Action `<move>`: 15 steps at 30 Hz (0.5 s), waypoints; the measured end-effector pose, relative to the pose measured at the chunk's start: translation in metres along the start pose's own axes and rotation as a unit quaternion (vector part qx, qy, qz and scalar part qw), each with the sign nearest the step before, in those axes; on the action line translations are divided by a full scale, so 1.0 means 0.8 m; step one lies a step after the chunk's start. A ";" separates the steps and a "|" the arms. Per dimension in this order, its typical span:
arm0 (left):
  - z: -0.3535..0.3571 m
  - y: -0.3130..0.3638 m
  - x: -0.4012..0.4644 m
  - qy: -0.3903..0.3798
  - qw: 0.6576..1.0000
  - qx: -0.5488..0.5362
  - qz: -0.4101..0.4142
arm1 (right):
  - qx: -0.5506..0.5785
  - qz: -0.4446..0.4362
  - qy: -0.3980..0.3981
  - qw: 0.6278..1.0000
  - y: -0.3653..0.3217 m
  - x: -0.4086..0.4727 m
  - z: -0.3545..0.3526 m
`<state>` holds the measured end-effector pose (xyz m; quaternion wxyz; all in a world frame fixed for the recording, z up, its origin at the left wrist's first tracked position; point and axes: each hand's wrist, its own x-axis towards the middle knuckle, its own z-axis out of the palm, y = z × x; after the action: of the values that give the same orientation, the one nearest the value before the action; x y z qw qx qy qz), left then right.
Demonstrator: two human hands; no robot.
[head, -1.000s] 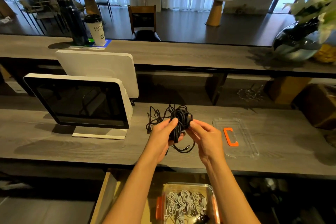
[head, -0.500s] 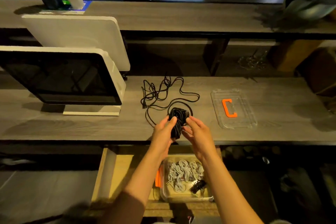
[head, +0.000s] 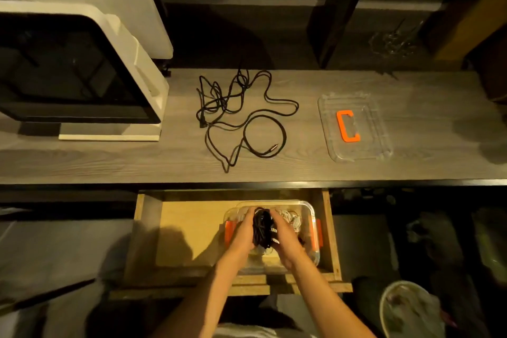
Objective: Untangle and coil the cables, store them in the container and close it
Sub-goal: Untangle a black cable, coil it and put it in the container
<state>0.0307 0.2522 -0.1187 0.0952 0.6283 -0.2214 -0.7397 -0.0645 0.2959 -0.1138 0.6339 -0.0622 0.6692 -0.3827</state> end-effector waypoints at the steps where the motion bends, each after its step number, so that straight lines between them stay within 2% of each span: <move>1: -0.001 -0.005 0.001 0.002 1.000 0.003 -0.006 | -0.008 0.007 -0.006 1.000 0.005 0.002 0.001; 7: -0.010 -0.031 0.029 0.044 0.996 0.079 -0.013 | -0.010 0.044 0.017 0.999 0.022 0.020 0.006; 11: -0.026 -0.005 0.035 0.063 0.984 0.164 0.042 | -0.024 -0.036 0.092 0.995 0.010 0.024 0.006; 15: -0.020 0.055 0.015 0.047 0.984 0.123 0.121 | 0.010 -0.104 0.120 0.987 -0.036 0.026 0.007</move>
<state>0.0380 0.2051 -0.1113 0.1164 0.6377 -0.3799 -0.6599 -0.0750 0.2618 -0.1128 0.5062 -0.0786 0.7263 -0.4584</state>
